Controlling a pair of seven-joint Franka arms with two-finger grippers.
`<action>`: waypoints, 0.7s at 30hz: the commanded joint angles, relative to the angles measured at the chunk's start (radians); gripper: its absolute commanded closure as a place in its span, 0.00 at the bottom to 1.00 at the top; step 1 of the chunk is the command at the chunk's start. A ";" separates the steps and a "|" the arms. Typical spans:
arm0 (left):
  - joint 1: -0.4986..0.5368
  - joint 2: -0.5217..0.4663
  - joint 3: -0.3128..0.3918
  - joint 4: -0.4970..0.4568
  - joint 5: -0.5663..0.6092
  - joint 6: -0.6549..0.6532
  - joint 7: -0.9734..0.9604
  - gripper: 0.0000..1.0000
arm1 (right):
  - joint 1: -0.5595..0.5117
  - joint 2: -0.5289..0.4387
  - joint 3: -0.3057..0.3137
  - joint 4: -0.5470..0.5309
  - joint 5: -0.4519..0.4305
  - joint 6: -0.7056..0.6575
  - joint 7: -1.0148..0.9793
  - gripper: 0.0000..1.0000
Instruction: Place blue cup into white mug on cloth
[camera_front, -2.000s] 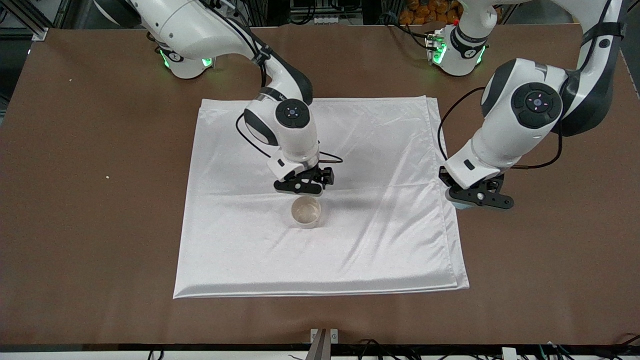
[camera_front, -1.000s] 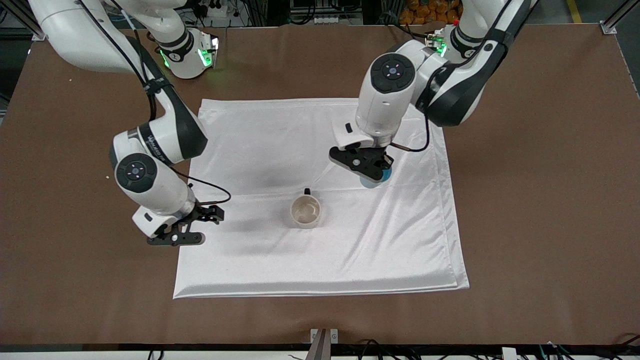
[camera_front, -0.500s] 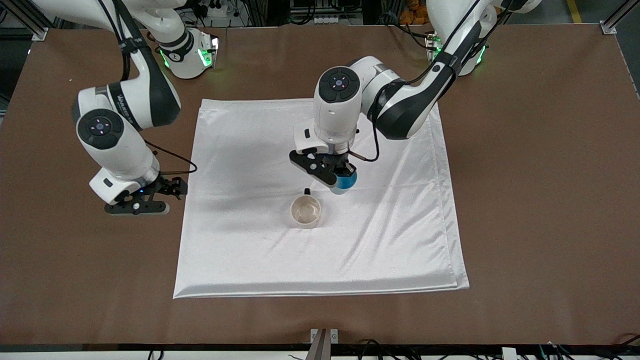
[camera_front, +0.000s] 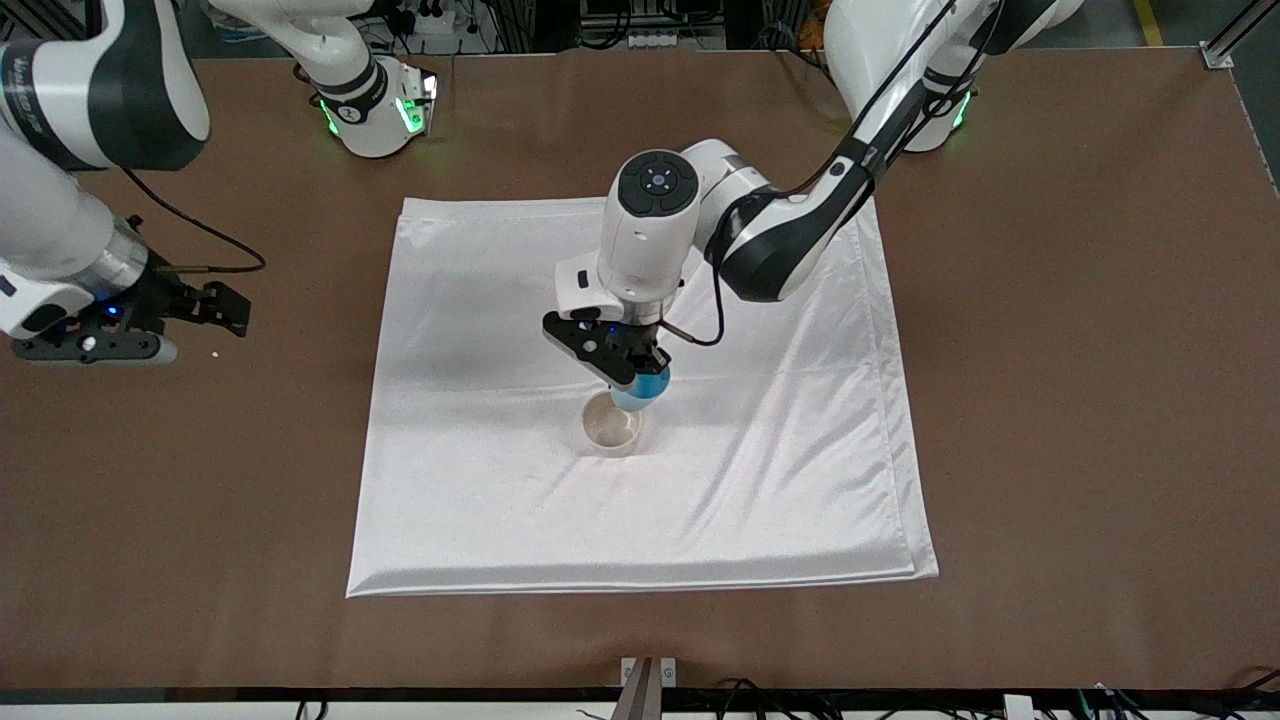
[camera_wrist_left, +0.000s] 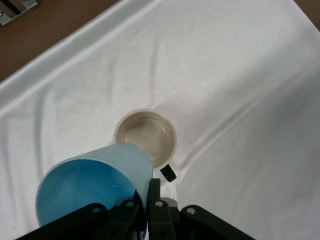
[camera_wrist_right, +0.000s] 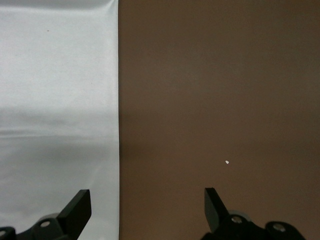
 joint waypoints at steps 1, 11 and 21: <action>-0.019 0.046 0.011 0.051 0.029 0.060 0.006 1.00 | -0.005 0.005 0.006 0.105 0.021 -0.100 -0.010 0.00; -0.025 0.078 0.036 0.050 0.029 0.126 0.093 1.00 | -0.043 0.006 0.016 0.235 0.039 -0.149 -0.010 0.00; -0.026 0.112 0.042 0.048 0.031 0.168 0.144 1.00 | -0.066 0.011 0.009 0.264 0.141 -0.168 -0.023 0.00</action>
